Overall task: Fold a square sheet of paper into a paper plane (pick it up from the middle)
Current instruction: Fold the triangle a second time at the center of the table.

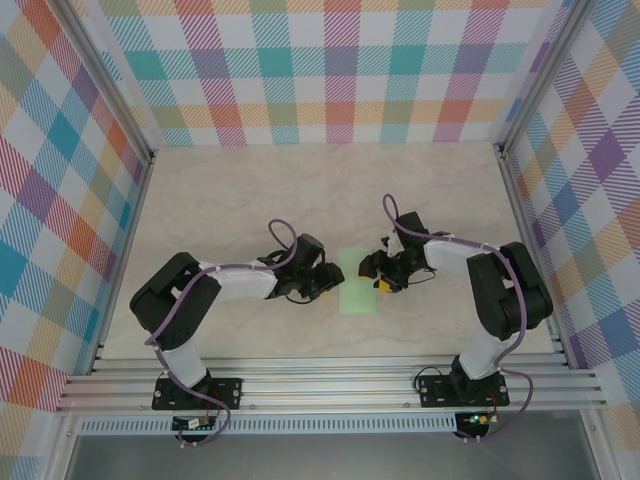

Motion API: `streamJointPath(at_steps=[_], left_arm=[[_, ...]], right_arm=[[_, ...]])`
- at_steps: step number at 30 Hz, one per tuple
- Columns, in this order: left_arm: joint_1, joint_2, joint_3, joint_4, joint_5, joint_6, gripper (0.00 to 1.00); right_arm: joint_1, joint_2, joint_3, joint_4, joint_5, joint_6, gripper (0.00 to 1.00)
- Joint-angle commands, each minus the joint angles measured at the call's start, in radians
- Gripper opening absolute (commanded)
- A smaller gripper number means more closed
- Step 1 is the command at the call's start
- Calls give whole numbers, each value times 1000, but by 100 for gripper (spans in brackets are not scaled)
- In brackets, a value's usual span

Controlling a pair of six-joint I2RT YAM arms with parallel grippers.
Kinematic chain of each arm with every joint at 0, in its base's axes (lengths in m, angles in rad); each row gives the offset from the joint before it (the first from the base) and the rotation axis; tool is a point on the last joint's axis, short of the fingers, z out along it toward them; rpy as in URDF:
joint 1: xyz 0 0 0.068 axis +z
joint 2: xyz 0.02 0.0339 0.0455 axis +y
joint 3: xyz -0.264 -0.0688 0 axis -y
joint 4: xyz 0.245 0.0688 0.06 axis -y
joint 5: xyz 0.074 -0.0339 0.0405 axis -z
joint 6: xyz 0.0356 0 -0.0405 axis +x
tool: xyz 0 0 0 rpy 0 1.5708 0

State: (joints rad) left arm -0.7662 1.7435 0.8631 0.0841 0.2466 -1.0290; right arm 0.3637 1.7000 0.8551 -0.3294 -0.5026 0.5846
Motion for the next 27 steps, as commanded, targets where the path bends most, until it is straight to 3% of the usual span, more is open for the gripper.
streamJointPath(at_steps=[1, 27], left_arm=[[-11, 21, 28, 19, 37, -14, 44], [-28, 57, 53, -11, 63, -23, 44]], right_arm=[[-11, 7, -39, 26, -12, -2, 55], [-21, -7, -72, 39, -9, 14, 50]])
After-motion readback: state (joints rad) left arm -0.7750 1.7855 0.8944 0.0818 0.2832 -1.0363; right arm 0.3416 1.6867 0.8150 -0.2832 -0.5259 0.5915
